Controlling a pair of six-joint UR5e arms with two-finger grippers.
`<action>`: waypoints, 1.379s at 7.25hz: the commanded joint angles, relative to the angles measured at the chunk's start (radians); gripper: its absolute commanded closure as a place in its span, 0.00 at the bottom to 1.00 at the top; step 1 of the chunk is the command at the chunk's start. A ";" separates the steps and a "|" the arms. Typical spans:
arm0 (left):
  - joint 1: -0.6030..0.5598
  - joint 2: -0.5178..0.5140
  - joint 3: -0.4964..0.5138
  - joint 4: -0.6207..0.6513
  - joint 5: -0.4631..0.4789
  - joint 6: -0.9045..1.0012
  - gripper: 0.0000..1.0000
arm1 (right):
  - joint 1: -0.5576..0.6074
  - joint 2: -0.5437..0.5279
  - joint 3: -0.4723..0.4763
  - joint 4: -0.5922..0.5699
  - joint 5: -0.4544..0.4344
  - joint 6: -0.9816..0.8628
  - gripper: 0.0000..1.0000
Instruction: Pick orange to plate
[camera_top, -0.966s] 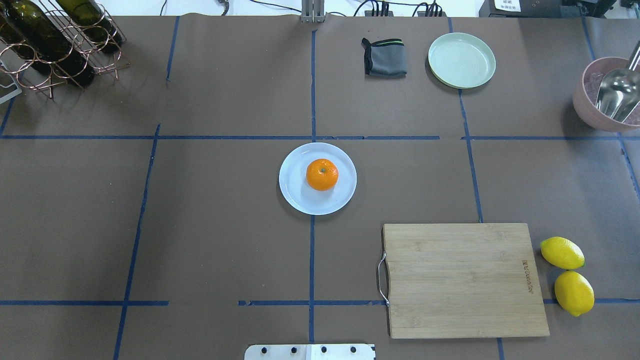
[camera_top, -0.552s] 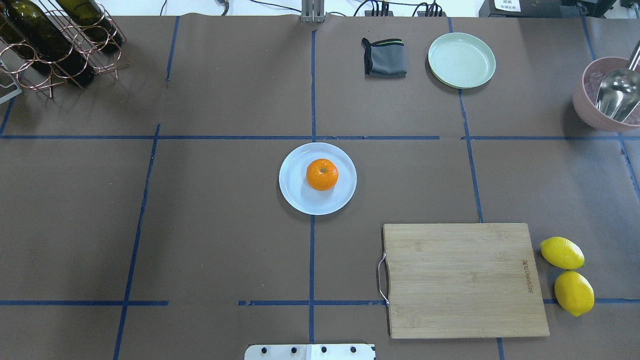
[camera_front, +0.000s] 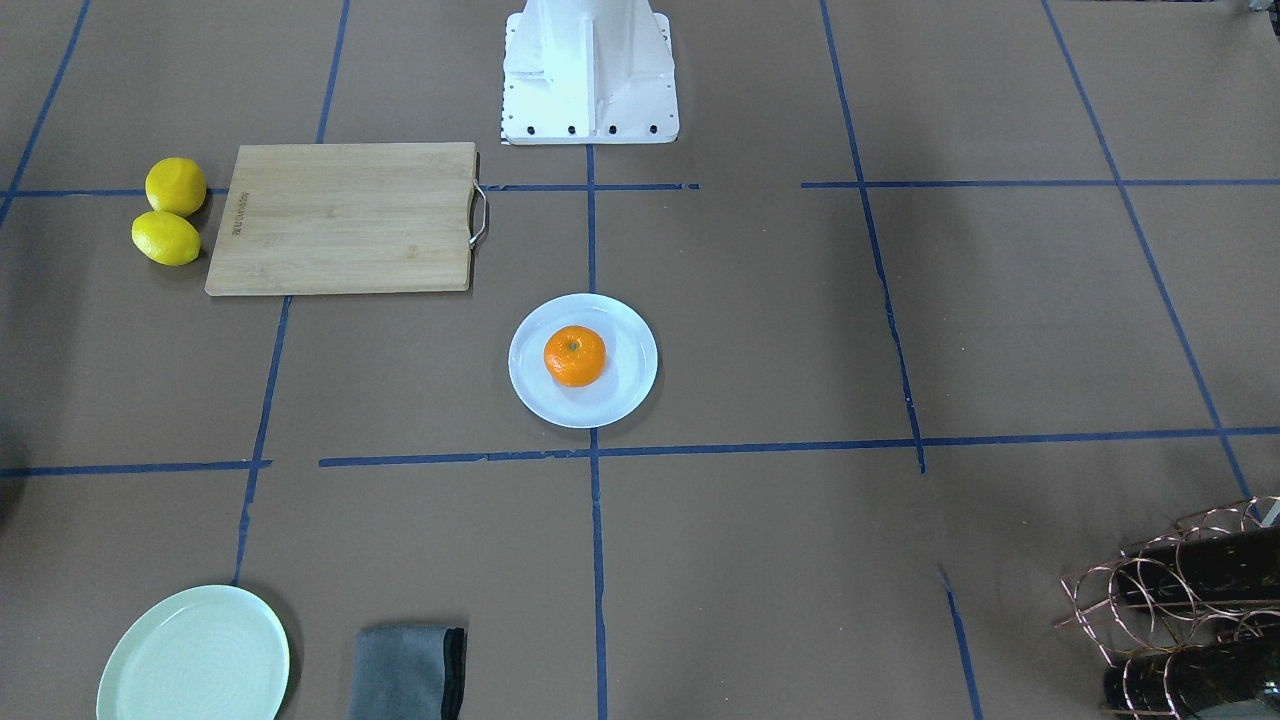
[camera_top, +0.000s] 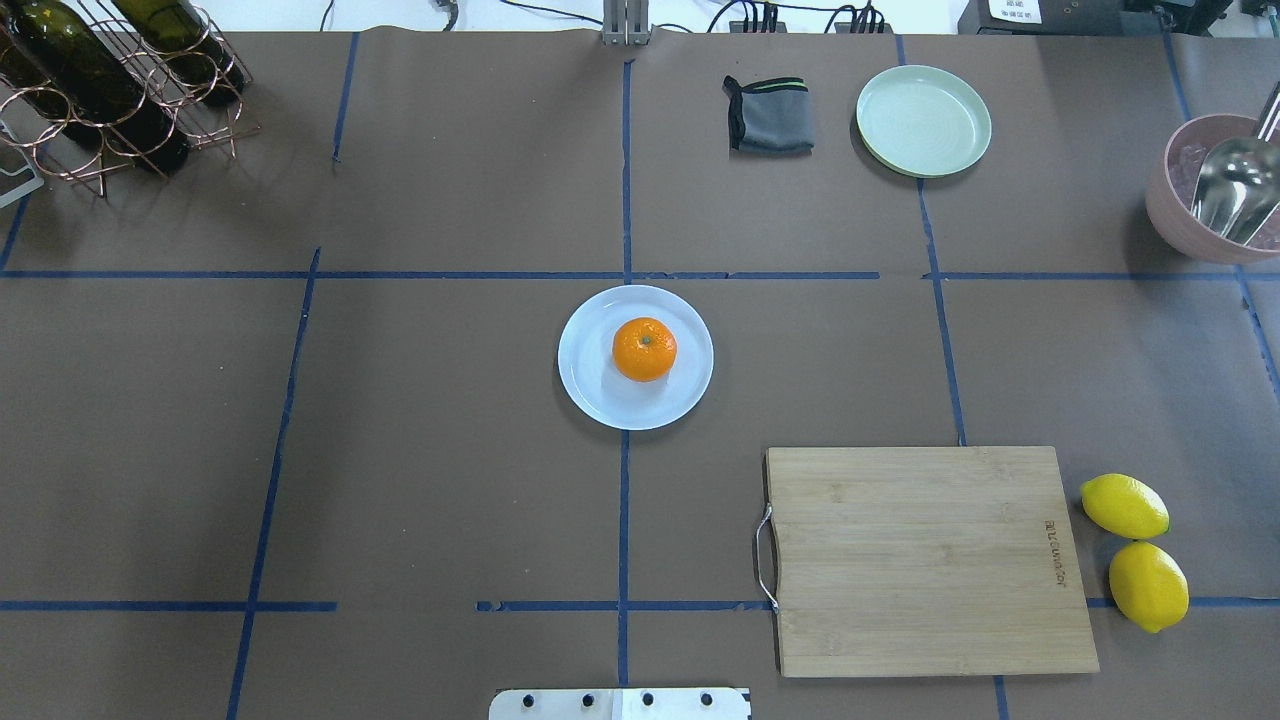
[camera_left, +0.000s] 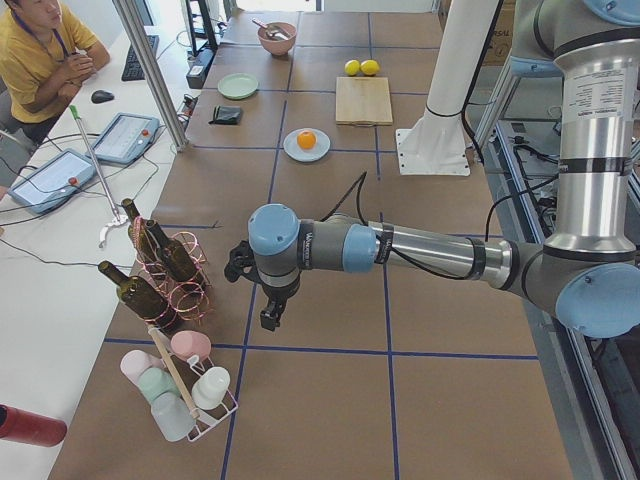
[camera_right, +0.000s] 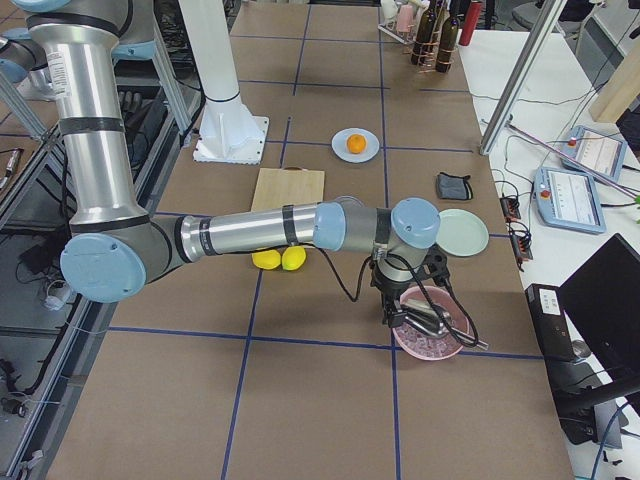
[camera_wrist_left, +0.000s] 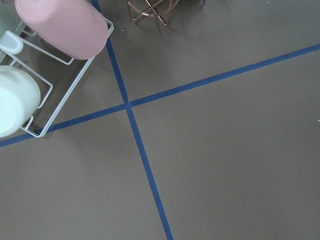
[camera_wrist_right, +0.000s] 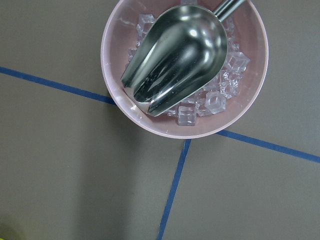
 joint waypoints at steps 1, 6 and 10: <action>0.000 0.005 -0.004 0.004 0.048 0.025 0.00 | -0.002 0.000 0.005 0.002 0.000 -0.003 0.00; 0.002 0.003 0.011 -0.005 0.047 0.020 0.00 | -0.002 0.043 0.019 -0.009 -0.009 0.016 0.00; 0.002 0.002 0.017 -0.007 0.048 0.025 0.00 | -0.002 0.031 0.025 0.002 -0.002 0.011 0.00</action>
